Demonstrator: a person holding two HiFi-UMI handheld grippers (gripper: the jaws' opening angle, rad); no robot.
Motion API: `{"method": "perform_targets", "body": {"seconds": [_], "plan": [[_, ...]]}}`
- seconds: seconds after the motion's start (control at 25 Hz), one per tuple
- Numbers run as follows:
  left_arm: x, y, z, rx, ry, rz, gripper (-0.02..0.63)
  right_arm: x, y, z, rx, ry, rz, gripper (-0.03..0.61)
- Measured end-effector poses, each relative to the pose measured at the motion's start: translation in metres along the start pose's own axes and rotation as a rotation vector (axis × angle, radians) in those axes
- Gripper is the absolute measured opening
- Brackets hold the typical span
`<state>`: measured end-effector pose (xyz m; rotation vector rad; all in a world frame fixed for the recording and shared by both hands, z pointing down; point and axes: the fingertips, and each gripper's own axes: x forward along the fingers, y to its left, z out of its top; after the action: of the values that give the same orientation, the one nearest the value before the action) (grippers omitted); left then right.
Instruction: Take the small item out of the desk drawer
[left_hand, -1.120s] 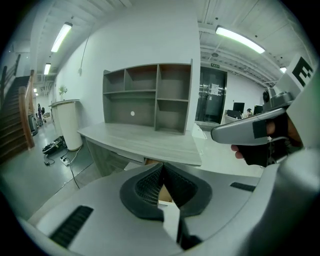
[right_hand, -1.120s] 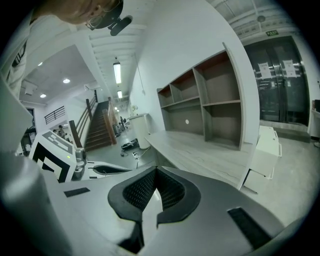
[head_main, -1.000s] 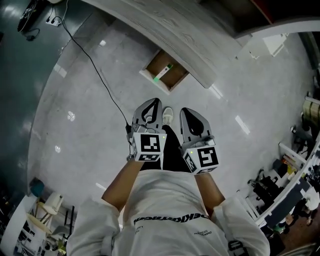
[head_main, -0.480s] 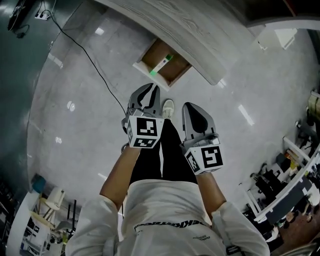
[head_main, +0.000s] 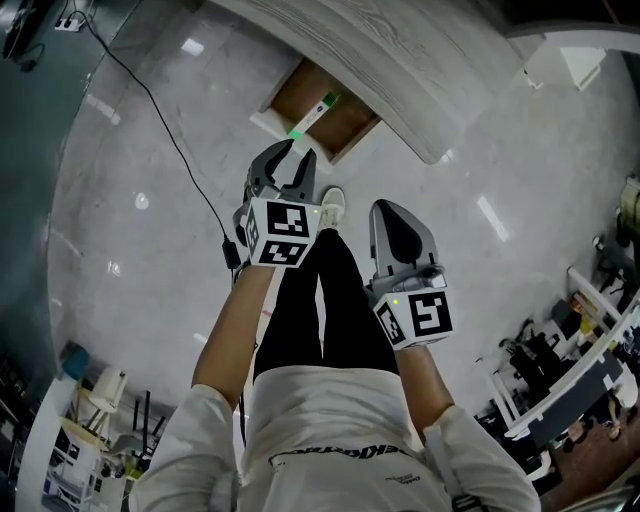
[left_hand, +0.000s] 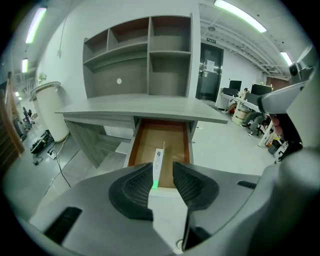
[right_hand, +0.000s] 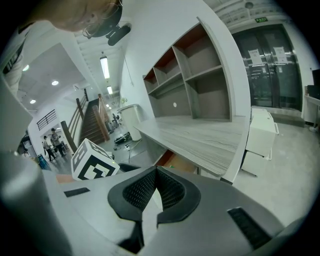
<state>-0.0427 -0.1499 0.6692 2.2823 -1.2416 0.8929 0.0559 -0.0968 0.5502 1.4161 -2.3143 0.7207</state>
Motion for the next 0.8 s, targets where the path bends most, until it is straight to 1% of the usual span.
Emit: {"method": "perform_targets", "body": {"seconds": [0.2, 0.4, 0.56, 0.8], "plan": [[0.023, 0.008, -0.003, 0.009, 0.028, -0.003, 0.155, 0.004, -0.003, -0.009, 0.0, 0.013, 0.011, 0.032], [0.044, 0.013, -0.006, 0.049, 0.053, -0.016, 0.156, 0.009, -0.003, -0.017, 0.012, 0.025, 0.012, 0.032], [0.058, 0.012, -0.009, 0.065, 0.076, -0.021, 0.16, 0.01, -0.005, -0.024, 0.027, 0.037, 0.015, 0.032], [0.079, 0.01, -0.015, 0.109, 0.118, -0.028, 0.16, 0.011, -0.009, -0.028, 0.036, 0.044, 0.016, 0.032]]}}
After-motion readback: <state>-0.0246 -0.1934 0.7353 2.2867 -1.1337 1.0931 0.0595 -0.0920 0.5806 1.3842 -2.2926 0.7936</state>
